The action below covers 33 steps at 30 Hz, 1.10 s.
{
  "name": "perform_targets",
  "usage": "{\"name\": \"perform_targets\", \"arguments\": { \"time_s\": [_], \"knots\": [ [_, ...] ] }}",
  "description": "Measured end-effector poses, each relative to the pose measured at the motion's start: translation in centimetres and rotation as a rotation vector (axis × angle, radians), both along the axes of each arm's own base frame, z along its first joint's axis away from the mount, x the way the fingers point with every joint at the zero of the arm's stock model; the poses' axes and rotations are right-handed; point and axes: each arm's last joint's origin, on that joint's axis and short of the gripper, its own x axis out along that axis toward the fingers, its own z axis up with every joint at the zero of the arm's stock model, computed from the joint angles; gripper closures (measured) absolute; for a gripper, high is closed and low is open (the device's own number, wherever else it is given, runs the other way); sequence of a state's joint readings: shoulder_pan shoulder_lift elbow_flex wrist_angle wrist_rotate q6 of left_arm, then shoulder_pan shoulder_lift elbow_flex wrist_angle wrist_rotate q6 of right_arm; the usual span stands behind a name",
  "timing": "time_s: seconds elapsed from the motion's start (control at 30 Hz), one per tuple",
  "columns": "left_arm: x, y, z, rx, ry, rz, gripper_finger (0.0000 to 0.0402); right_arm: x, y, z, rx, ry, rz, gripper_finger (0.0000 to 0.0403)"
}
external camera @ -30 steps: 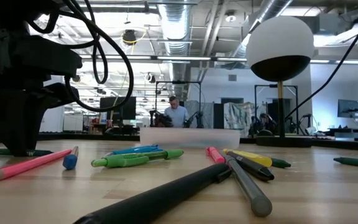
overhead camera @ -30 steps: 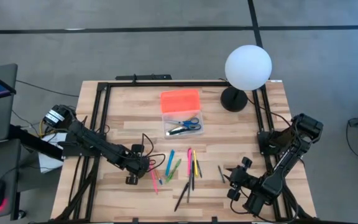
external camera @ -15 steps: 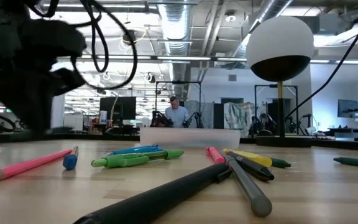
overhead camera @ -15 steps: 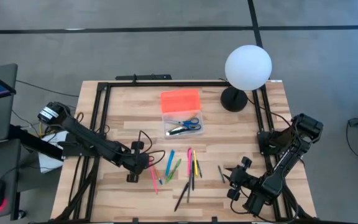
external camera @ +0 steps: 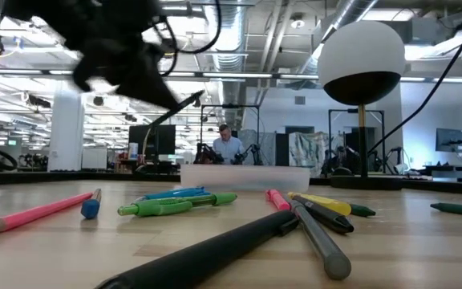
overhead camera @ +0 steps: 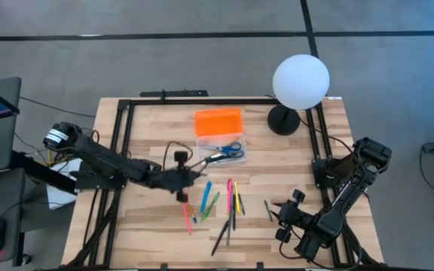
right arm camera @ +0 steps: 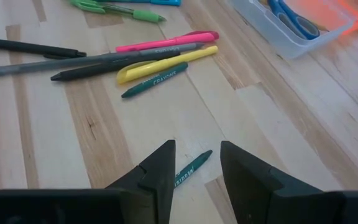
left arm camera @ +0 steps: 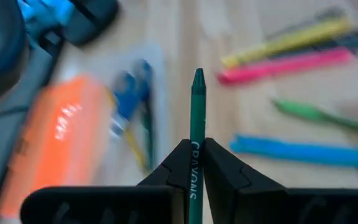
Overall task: Pick & place school supplies into a supply box
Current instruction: Put the green crayon into the supply box
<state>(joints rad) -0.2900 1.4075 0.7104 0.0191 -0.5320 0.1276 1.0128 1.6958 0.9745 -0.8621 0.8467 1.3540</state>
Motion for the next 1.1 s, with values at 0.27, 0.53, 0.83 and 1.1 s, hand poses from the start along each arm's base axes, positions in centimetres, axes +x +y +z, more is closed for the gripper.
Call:
{"name": "perform_targets", "arguments": {
  "time_s": [0.27,0.53,0.83,1.1],
  "knots": [
    [1.8,4.6,1.4,0.043,-0.128,0.007,0.0381,0.0,0.0,0.0,-0.001,0.0,0.001,0.028],
    [2.3,8.5,2.1,-0.022,-0.211,0.005,0.0381,0.0,0.0,0.0,-0.001,0.001,0.001,0.028],
    [3.9,9.9,-0.1,-0.059,-0.213,0.0,0.0381,0.0,0.0,0.0,-0.006,0.004,0.003,0.028],
    [5.0,11.0,-3.0,0.037,-0.179,0.152,0.0381,0.0,0.1,0.0,0.005,0.004,0.003,0.028]
  ]
}}
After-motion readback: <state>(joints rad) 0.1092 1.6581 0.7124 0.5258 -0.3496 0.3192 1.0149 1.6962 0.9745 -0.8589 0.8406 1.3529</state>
